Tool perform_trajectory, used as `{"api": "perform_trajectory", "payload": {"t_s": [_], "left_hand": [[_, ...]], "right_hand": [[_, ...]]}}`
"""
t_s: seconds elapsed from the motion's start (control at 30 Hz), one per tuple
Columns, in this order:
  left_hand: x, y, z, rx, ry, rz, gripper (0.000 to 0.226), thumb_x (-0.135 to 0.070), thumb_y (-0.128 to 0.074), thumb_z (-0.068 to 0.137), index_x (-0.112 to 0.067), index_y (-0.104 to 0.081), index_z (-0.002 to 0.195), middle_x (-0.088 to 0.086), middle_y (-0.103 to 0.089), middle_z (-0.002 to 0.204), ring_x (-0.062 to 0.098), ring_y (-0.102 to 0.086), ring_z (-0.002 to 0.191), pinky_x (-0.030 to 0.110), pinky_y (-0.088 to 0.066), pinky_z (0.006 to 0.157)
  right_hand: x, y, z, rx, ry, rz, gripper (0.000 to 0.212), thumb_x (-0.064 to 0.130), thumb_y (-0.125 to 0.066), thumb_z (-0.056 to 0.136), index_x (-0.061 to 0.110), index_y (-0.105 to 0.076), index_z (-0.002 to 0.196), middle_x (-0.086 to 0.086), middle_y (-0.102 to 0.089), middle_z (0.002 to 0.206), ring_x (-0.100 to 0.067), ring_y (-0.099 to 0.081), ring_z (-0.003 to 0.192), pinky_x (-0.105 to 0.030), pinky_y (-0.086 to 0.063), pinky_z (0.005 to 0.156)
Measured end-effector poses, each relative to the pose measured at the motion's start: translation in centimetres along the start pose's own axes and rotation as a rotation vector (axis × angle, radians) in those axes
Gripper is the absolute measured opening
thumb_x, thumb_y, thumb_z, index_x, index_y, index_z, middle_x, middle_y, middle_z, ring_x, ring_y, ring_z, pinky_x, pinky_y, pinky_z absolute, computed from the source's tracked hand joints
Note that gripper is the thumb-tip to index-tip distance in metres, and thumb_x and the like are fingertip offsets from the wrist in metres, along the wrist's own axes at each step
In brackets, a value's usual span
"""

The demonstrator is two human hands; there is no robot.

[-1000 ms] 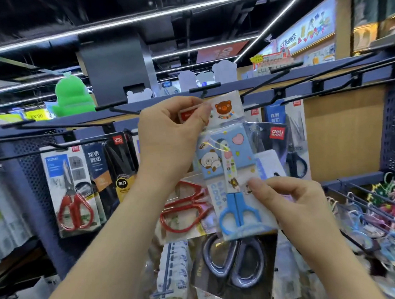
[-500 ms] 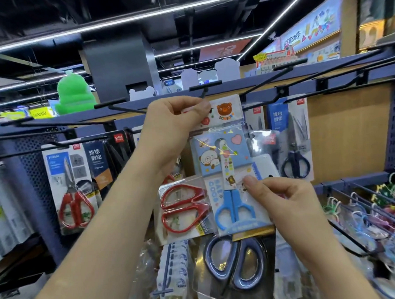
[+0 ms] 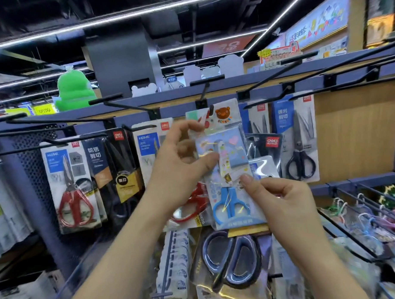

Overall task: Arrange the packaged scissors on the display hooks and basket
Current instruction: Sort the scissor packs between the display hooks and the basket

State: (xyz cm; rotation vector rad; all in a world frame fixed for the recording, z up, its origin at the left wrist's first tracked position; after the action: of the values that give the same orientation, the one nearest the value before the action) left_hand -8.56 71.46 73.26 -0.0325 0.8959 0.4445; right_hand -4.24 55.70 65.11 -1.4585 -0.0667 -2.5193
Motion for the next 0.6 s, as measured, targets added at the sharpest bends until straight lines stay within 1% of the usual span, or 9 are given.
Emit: {"api": "perform_trajectory", "payload": {"t_s": [0.07,0.13,0.2,0.23,0.3,0.37,0.43,0.47,0.6], "left_hand": [[0.9,0.1,0.0,-0.057,0.001,0.027,0.043,-0.004,-0.075,0.082,-0.035,-0.06,0.108,0.0,-0.074,0.091,0.023,-0.073,0.082,0.037,-0.061,0.065],[1.7,0.3,1.2,-0.115,-0.012,0.11,0.046,-0.011,-0.076,0.083,-0.041,-0.063,0.115,-0.001,-0.073,0.091,0.014,-0.071,0.084,0.037,-0.061,0.069],[2.5,0.5,2.9,-0.155,-0.022,0.296,0.053,-0.017,-0.075,0.085,-0.044,-0.058,0.127,-0.007,-0.068,0.091,-0.001,-0.063,0.077,0.019,-0.056,0.067],[3.0,0.5,3.8,-0.153,-0.009,0.384,0.057,-0.019,-0.074,0.087,-0.043,-0.053,0.134,-0.006,-0.068,0.095,-0.001,-0.06,0.076,0.012,-0.052,0.063],[4.0,0.0,5.2,-0.113,0.025,0.468,0.06,-0.017,-0.066,0.092,-0.038,-0.043,0.144,0.005,-0.067,0.108,0.003,-0.061,0.083,0.006,-0.048,0.058],[4.8,-0.4,6.5,-0.094,0.029,0.568,0.06,-0.014,-0.061,0.096,-0.029,-0.037,0.149,0.005,-0.063,0.126,0.01,-0.063,0.102,0.002,-0.044,0.069],[5.4,-0.6,7.6,-0.114,0.03,0.697,0.06,-0.014,-0.059,0.097,-0.025,-0.034,0.151,0.003,-0.052,0.144,0.019,-0.051,0.126,0.015,-0.04,0.091],[5.7,-0.6,8.0,-0.121,0.038,0.751,0.061,-0.015,-0.058,0.098,-0.025,-0.033,0.152,0.004,-0.049,0.147,0.022,-0.048,0.13,0.022,-0.039,0.095],[6.6,-1.1,8.4,-0.152,-0.034,0.919,0.059,-0.016,-0.057,0.097,-0.023,-0.034,0.151,0.012,-0.06,0.128,0.032,-0.056,0.115,0.044,-0.048,0.093]], "right_hand": [[-0.6,0.1,0.1,-0.007,0.008,-0.038,0.067,0.064,-0.067,0.08,-0.001,-0.067,0.068,-0.023,-0.05,0.058,-0.015,-0.04,0.057,-0.03,-0.032,0.056],[-1.0,1.1,0.2,-0.05,-0.004,-0.064,0.057,0.053,-0.066,0.086,-0.001,-0.067,0.068,-0.03,-0.054,0.064,-0.015,-0.039,0.056,-0.029,-0.031,0.054],[-1.2,2.6,0.4,-0.091,-0.01,-0.113,0.027,0.033,-0.069,0.088,0.015,-0.074,0.068,-0.02,-0.065,0.067,-0.012,-0.049,0.059,-0.027,-0.037,0.056],[-1.2,3.4,0.4,-0.097,-0.011,-0.142,0.021,0.028,-0.071,0.087,0.019,-0.075,0.068,-0.014,-0.068,0.068,-0.01,-0.052,0.06,-0.025,-0.04,0.059],[-1.5,5.1,0.6,-0.097,-0.011,-0.196,0.021,0.021,-0.074,0.086,0.021,-0.076,0.065,0.003,-0.07,0.065,-0.001,-0.057,0.06,-0.014,-0.042,0.059],[-1.8,6.5,0.7,-0.097,0.004,-0.246,0.019,0.018,-0.075,0.084,0.027,-0.076,0.068,0.016,-0.072,0.073,0.004,-0.063,0.072,-0.006,-0.043,0.063],[-2.1,7.5,0.8,-0.087,0.024,-0.292,0.019,0.016,-0.074,0.084,0.033,-0.077,0.076,0.017,-0.073,0.083,0.002,-0.065,0.083,-0.011,-0.047,0.072],[-2.2,8.0,0.7,-0.086,0.038,-0.312,0.023,0.014,-0.074,0.085,0.036,-0.077,0.08,0.017,-0.074,0.085,0.0,-0.066,0.085,-0.014,-0.048,0.075],[-1.2,9.6,0.1,-0.079,0.078,-0.217,0.035,-0.001,-0.071,0.085,0.033,-0.072,0.09,0.02,-0.072,0.09,0.002,-0.066,0.074,-0.009,-0.049,0.065]]}}
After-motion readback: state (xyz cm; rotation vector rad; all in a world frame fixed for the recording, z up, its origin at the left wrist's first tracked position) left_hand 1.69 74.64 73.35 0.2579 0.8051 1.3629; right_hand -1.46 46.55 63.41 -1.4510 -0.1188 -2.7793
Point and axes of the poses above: each hand's wrist, its own z-axis towards the middle knuckle, its own y-axis out of the back of the hand, x = y × z, the point moved 4 cm from there along z, towards the middle knuckle
